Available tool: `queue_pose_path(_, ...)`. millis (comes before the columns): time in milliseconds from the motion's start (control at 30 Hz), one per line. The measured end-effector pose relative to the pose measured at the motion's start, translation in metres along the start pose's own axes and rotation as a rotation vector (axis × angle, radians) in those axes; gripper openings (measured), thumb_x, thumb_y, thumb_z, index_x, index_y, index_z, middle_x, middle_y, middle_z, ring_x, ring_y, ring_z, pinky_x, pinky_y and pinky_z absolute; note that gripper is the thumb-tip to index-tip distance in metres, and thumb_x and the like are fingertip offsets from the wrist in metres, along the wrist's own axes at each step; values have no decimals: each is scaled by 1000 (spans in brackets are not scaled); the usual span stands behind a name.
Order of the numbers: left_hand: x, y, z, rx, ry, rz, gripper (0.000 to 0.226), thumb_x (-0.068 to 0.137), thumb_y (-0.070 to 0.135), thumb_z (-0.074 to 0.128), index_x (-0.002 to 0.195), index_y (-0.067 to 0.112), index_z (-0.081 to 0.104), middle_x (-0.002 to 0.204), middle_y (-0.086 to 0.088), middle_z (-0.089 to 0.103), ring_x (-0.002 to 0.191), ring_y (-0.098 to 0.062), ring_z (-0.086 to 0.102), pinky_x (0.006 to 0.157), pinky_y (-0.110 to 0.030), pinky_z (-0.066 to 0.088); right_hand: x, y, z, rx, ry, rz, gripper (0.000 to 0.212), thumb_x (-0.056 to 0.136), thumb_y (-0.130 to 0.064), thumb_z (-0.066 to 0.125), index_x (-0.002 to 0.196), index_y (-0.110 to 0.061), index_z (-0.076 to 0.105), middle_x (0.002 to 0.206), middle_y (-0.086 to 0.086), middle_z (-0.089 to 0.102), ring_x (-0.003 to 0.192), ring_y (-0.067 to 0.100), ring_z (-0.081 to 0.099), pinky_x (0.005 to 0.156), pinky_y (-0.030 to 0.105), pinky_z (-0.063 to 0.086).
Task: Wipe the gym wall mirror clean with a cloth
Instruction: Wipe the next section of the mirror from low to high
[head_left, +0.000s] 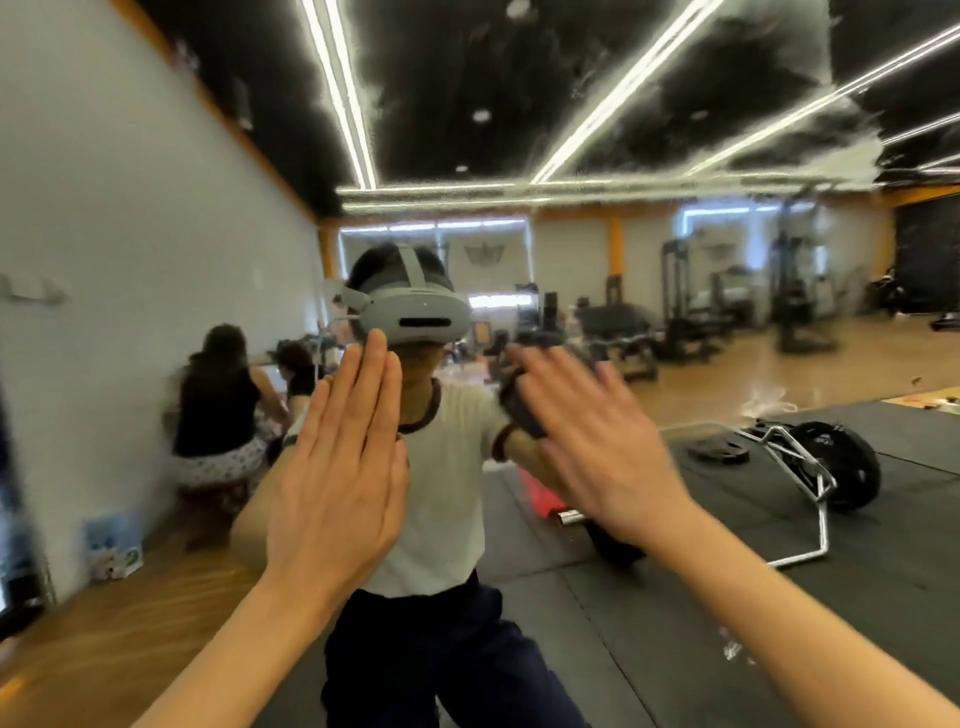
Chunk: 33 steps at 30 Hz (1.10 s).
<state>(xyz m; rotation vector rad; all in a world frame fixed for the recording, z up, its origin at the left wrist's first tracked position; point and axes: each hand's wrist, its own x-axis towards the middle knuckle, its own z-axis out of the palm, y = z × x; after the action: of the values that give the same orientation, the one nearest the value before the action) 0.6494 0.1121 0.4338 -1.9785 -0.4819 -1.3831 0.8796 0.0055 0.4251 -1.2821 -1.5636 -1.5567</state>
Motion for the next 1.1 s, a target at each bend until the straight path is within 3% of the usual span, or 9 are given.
queue_pose_path(100,0,-1,0,-17,-13,-16,62,101,20,31,158,-2,18,168,-15,10,157,-22,2,127,-33,1,-36,46,-12,53,128,495,52,107,-23,29,155,-3,26,162,15,25,155,20,8,126,41,3)
queue_pose_path(200,0,0,0,-30,-26,-16,63,101,21,30,159,0,16,168,-12,5,157,-20,0,127,-33,-1,-18,19,-1,62,307,851,54,106,-18,27,156,1,21,164,18,20,153,29,12,125,46,2)
queue_pose_path(267,0,-1,-1,-46,-27,-26,64,100,21,31,159,0,17,168,-13,9,157,-19,0,127,-33,-1,10,-20,9,52,282,739,57,104,-18,31,156,-2,16,164,17,19,153,27,9,126,42,-1)
queue_pose_path(333,3,4,-3,-93,-1,-46,64,100,21,32,159,1,17,167,-14,12,157,-18,0,127,-33,-2,25,-47,16,55,175,419,58,104,-19,38,156,-4,16,164,13,19,154,23,8,126,39,-2)
queue_pose_path(433,22,37,-4,-201,54,-12,63,100,17,33,158,0,14,166,-14,12,157,-19,1,127,-34,-1,20,-21,7,29,80,81,54,105,-22,43,153,-6,26,161,10,25,153,21,15,126,39,5)
queue_pose_path(567,59,102,19,-289,28,100,63,99,10,38,158,-1,18,168,-16,12,156,-25,9,127,-40,6,-26,65,-14,48,117,401,56,104,-24,35,156,-7,22,163,7,20,155,15,4,126,38,2)
queue_pose_path(733,68,120,48,-83,-5,147,69,97,10,46,157,-4,16,167,-19,13,155,-29,12,125,-44,15,-47,90,-20,179,334,819,52,107,-22,31,157,-6,26,165,3,20,155,13,9,126,45,6)
queue_pose_path(900,67,117,51,-20,-14,183,65,100,19,32,158,-2,13,168,-18,9,155,-29,11,124,-44,15,-50,104,-27,133,347,696,47,106,-22,41,149,-3,44,157,7,38,150,22,27,125,37,16)
queue_pose_path(1100,67,120,53,-1,3,162,63,101,21,29,158,-3,16,167,-19,11,155,-29,11,126,-41,9,-50,110,-19,10,249,648,54,107,-27,30,156,-5,21,164,7,20,154,21,12,126,38,-2)
